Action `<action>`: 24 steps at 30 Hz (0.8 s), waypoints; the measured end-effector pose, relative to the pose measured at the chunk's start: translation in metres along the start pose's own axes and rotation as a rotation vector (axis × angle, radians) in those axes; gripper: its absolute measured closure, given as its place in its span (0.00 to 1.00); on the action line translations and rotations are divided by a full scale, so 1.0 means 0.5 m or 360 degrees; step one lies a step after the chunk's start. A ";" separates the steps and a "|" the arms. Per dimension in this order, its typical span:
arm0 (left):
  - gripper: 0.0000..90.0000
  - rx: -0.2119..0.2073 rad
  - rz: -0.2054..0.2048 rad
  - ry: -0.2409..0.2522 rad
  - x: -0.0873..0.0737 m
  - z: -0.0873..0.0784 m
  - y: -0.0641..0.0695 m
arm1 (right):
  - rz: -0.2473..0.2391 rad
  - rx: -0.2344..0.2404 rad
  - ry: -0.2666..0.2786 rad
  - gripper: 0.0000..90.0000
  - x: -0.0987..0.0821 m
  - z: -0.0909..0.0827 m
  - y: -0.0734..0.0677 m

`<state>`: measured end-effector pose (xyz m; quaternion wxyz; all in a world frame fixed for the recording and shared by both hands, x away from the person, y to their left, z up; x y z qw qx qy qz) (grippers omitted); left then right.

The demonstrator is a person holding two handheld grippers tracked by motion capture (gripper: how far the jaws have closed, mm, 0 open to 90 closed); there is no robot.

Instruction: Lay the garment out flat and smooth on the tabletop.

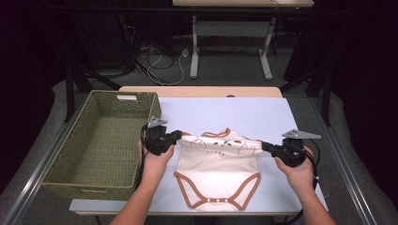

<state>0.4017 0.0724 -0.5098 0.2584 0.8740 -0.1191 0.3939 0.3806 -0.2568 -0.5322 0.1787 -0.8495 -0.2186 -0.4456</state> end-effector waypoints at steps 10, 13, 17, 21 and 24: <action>0.95 -0.0008 0.0188 -0.0096 -0.071 -0.038 0.038 | -0.0009 0.0031 -0.0051 1.00 -0.045 -0.047 -0.034; 0.95 -0.0023 0.0186 -0.0148 -0.098 -0.039 0.033 | -0.0002 0.0043 -0.0044 1.00 -0.056 -0.057 -0.044; 0.95 -0.0007 0.0201 -0.0190 -0.124 -0.040 0.027 | 0.0019 0.0069 -0.0095 1.00 -0.073 -0.062 -0.058; 0.95 0.0010 0.0281 -0.0238 -0.154 -0.051 0.027 | -0.0014 0.0087 -0.0155 1.00 -0.093 -0.063 -0.078; 0.95 0.0007 0.0302 -0.0234 -0.170 -0.053 0.029 | -0.0024 0.0095 -0.0178 1.00 -0.106 -0.063 -0.088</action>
Point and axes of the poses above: each handheld gripper's, and its own axes: z roughly forward along the jaws, x roughly out of its top, y roughly to its right, the point moved 8 cm from there along z, roughly forward along the jaws, and after that the axes turned 6 degrees about -z, right-handed, at the moved point
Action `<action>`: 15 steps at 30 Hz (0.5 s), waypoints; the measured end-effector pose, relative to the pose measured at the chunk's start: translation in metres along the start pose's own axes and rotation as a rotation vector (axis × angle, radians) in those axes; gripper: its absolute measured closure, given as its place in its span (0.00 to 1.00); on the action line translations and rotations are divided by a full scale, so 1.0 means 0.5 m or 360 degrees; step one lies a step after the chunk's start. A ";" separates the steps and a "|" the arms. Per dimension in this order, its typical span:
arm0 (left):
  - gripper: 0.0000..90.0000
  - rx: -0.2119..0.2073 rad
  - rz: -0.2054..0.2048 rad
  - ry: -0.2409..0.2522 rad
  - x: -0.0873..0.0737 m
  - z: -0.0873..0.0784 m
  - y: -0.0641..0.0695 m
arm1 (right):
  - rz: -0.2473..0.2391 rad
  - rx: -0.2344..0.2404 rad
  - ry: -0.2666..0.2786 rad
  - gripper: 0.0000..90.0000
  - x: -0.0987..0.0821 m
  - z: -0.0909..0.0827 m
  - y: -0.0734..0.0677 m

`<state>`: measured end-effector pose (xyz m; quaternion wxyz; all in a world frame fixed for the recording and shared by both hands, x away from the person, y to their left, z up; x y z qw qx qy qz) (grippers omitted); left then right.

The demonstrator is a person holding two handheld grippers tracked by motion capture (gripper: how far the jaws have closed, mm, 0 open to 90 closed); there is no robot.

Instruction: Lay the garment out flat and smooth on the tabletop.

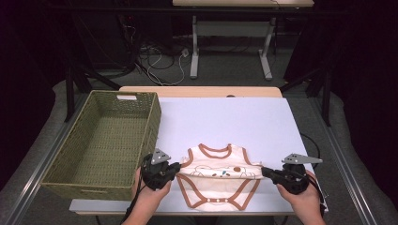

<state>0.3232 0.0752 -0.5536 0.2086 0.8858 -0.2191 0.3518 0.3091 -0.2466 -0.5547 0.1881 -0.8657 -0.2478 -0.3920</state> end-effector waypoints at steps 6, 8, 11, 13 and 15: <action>0.95 -0.0038 -0.0021 0.0000 -0.045 0.006 -0.001 | -0.0013 0.0010 -0.0049 0.99 -0.030 0.009 -0.017; 0.94 -0.0028 0.0015 0.0008 -0.050 0.009 -0.003 | -0.0005 0.0024 -0.0034 0.99 -0.036 0.016 -0.015; 0.94 -0.0040 0.0014 0.0000 -0.057 0.018 -0.002 | 0.0015 0.0050 -0.0053 0.99 -0.049 0.024 -0.015; 0.92 -0.0050 0.0013 0.0001 -0.060 0.022 -0.001 | -0.0001 0.0056 -0.0054 0.98 -0.053 0.027 -0.016; 0.90 -0.0058 -0.0003 -0.0003 -0.063 0.024 -0.001 | 0.0007 0.0063 -0.0041 0.92 -0.053 0.028 -0.017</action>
Point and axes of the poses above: each handheld gripper's, and its own axes: z roughly forward along the jaws, x roughly out of its top, y roughly to its right, the point moved 8 cm from there along z, roughly forward along the jaws, and after that the axes turned 6 degrees about -z, right-handed, at the moved point
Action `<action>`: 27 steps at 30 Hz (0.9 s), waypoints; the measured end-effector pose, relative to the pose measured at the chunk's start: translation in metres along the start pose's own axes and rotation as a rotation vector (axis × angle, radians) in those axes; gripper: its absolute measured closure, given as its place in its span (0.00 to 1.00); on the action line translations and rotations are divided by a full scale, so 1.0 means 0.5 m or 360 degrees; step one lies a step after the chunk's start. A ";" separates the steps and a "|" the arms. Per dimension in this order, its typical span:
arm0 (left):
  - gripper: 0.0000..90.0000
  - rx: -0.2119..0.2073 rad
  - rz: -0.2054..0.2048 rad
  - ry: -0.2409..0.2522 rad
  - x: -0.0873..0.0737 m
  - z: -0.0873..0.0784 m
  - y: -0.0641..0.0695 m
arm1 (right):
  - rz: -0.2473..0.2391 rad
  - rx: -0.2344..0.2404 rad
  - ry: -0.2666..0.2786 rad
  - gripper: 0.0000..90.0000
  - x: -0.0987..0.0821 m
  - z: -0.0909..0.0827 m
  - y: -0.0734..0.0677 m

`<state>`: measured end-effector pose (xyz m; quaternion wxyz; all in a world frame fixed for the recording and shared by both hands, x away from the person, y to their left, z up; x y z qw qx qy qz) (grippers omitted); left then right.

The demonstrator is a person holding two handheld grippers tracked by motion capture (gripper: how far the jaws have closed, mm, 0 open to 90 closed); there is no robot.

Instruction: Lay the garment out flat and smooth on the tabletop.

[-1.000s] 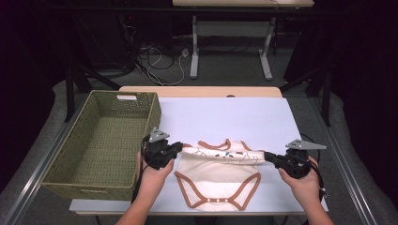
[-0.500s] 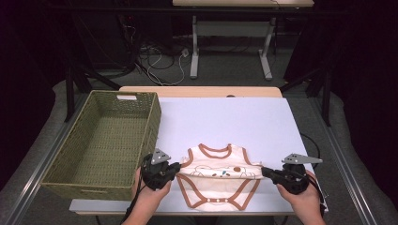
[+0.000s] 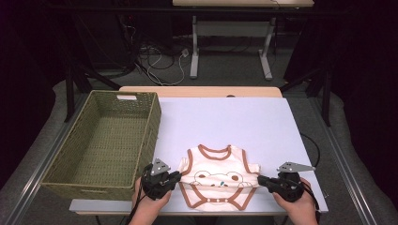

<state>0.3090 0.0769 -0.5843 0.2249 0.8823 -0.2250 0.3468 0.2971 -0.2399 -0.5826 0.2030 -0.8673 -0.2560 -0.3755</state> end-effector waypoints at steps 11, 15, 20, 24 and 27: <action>0.68 -0.0011 -0.0018 0.0063 0.002 0.004 0.001 | -0.0096 -0.0064 0.0132 0.69 0.008 -0.002 0.005; 0.61 -0.0017 -0.0014 0.0066 0.003 0.006 0.001 | -0.0138 -0.0074 0.0153 0.64 0.008 0.004 0.006; 0.53 -0.0052 -0.0004 0.0088 0.006 0.009 0.008 | -0.0186 -0.0089 0.0160 0.58 0.008 0.010 0.005; 0.47 -0.0106 -0.0005 0.0113 0.009 0.012 0.016 | -0.0231 -0.0101 0.0137 0.55 0.006 0.018 0.001; 0.43 -0.0108 0.0021 0.0126 0.013 0.014 0.017 | -0.0301 -0.0130 0.0168 0.50 0.013 0.018 -0.001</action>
Point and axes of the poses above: each handheld gripper's, and its own axes: z roughly forward along the jaws, x roughly out of its top, y roughly to its right, the point moved 8 cm from there along z, roughly forward along the jaws, and after that the axes turned 6 degrees about -z, right-handed, at the moved point
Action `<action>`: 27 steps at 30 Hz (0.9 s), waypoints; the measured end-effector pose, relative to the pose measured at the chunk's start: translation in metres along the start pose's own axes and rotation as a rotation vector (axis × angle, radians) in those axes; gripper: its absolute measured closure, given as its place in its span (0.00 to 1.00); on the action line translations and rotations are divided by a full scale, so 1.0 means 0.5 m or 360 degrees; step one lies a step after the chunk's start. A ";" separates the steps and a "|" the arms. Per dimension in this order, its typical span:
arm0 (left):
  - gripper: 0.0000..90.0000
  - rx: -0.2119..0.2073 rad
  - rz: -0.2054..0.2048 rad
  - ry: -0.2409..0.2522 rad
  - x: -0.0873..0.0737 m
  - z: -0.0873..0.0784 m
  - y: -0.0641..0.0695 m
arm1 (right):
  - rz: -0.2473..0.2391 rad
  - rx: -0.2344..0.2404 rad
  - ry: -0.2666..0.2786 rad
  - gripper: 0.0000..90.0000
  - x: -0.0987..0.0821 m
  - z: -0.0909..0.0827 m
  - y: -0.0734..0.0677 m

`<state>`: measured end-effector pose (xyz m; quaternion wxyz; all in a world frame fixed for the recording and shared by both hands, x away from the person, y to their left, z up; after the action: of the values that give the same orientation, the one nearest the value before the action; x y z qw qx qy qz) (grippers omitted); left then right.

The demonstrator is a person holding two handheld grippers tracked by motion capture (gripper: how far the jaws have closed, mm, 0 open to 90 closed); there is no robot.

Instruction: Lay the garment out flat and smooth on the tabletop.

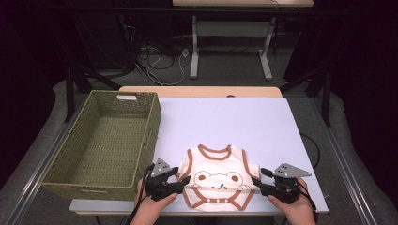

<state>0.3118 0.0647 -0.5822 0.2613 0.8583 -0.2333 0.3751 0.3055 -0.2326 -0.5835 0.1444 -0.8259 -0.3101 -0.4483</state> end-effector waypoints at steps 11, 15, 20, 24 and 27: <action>0.40 0.0046 0.0063 0.0030 0.027 0.011 0.001 | -0.0004 0.0029 -0.0014 0.37 0.020 0.007 -0.005; 0.40 0.0044 0.0049 0.0020 0.046 0.020 0.008 | -0.0048 0.0094 0.0010 0.35 0.037 0.009 -0.006; 0.33 0.0002 -0.0021 0.0034 0.073 0.030 0.010 | -0.0103 0.0133 -0.0003 0.33 0.065 0.016 -0.008; 0.29 0.0005 0.0004 0.0019 0.100 0.049 0.002 | -0.0187 0.0080 -0.0032 0.33 0.086 0.030 0.004; 0.28 0.0011 0.0026 0.0021 0.117 0.061 -0.001 | -0.0212 0.0091 -0.0022 0.35 0.105 0.045 0.009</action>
<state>0.3639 0.0343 -0.5550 0.2569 0.8547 -0.2371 0.3837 0.3442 -0.2045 -0.5523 0.1356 -0.8021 -0.3780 -0.4421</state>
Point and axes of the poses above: each handheld gripper's, and its own axes: z roughly forward along the jaws, x roughly out of its top, y roughly to its right, the point moved 8 cm from there along z, roughly forward along the jaws, and after that the axes turned 6 degrees about -z, right-handed, at the moved point
